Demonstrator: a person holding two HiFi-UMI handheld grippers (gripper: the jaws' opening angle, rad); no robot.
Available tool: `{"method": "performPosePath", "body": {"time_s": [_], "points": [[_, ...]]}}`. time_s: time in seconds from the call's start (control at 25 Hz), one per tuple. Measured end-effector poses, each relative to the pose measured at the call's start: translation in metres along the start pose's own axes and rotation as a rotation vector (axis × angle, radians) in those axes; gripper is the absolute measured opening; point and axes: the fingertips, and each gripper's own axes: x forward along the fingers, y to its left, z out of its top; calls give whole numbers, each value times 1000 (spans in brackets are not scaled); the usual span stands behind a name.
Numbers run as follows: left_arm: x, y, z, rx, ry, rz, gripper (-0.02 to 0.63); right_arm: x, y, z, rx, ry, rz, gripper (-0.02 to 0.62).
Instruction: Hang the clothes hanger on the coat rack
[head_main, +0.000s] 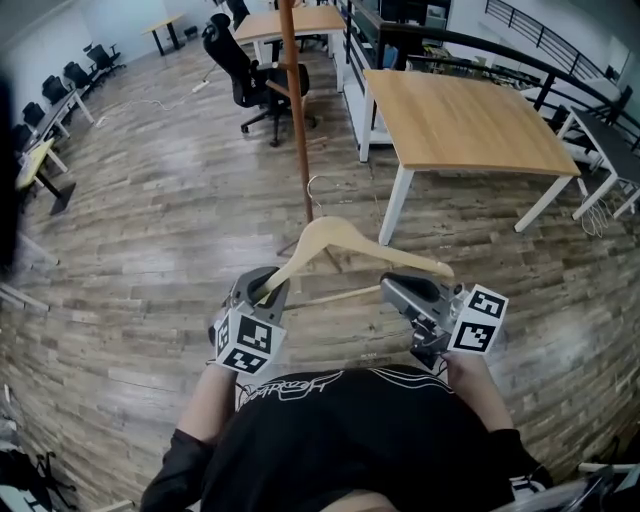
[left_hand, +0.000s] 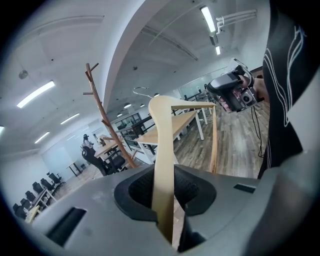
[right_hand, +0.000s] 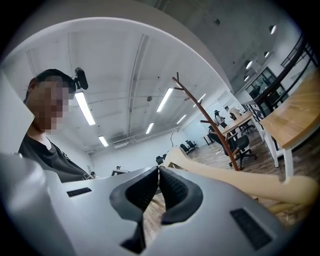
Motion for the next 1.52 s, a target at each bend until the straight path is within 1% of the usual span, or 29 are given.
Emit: {"method": "performPosePath", "body": {"time_s": [0.16,0.32,0.48,0.64,0.88,1.04,1.28,1.52], "points": [[15,2,13,-12,-16,4,71,-5,-19,14,-16,-1,3,41],[22,13,15,-22,-22,14,71,0,-27,17,-21,-2,14,41],[29,31,11,-32,-23,25,71,13,-39,18,-16,7,14,41],[45,56,5,-16,-26,26,71,35,-58,21,-5,19,0,41],[80,112,-7,-27,-45,-18,71,88,-94,35,22,8,-35,41],[108,164,-16,-6,-47,-30,71,131,-127,43,42,8,-59,41],[152,245,-26,26,-66,-78,70,197,-172,67,62,-37,-103,41],[180,302,-29,69,-96,-116,69,238,-196,87,43,-78,-167,41]]}}
